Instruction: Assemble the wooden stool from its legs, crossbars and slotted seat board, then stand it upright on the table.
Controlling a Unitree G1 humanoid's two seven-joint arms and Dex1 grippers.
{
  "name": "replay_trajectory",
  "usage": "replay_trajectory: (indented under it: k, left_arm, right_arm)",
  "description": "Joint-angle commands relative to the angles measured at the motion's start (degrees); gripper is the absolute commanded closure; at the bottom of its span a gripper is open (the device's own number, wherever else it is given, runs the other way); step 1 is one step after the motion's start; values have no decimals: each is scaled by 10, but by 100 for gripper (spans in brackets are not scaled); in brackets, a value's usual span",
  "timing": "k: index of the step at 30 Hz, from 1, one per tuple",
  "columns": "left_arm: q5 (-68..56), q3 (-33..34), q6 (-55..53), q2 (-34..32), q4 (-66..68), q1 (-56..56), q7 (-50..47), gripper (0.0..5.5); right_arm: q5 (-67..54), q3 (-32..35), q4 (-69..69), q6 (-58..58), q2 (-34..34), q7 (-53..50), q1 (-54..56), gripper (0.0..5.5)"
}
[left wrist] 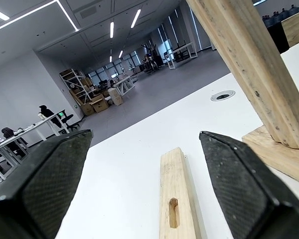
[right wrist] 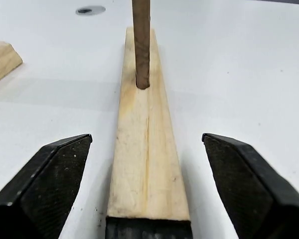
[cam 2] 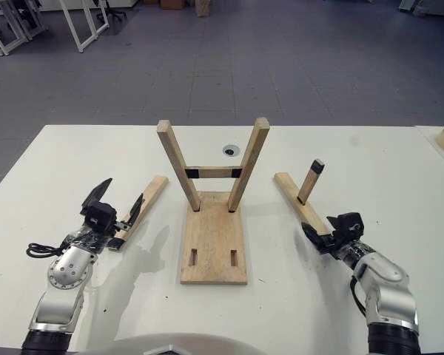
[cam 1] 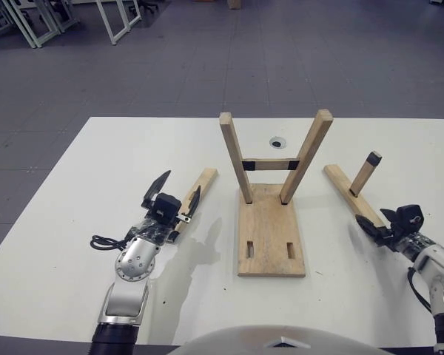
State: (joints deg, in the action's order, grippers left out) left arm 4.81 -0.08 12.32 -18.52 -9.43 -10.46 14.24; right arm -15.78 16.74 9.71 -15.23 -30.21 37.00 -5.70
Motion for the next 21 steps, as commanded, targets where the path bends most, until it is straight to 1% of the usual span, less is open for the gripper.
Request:
replay_trajectory:
  k: [1,4,5,9,12,13,15,17,19,21]
  left_arm:
    - [-2,1,4,-3,6,10,4,154]
    - [-3,2,5,-3,9,11,5,154]
    - [-3,3,5,-3,10,12,5,154]
    - [-4,7,4,-3,10,17,2,154]
    - [-42,32,-15,8,-1,40,-4,154]
    - [-85,54,-40,20,-12,52,-10,154]
    - [-223,114,-115,45,-40,92,-27,154]
    - [-408,166,-210,56,-82,152,-58,154]
    - [-569,180,-282,53,-127,197,-82,124]
    - [-725,166,-332,41,-183,219,-98,86]
  right_arm:
    - [13,-6,22,5,6,-23,6,189]
    - [13,-13,19,10,15,-34,1,251]
    - [14,-15,16,13,19,-38,-3,280]
    - [16,-31,2,15,31,-50,-12,346]
    - [-10,-10,-23,9,37,-71,21,348]
    - [-29,5,-35,4,39,-80,43,348]
    - [-87,40,-68,-23,44,-94,95,348]
    - [-175,70,-117,-79,50,-104,150,348]
    - [-267,89,-162,-135,55,-111,189,348]
    - [-362,99,-205,-183,53,-116,210,348]
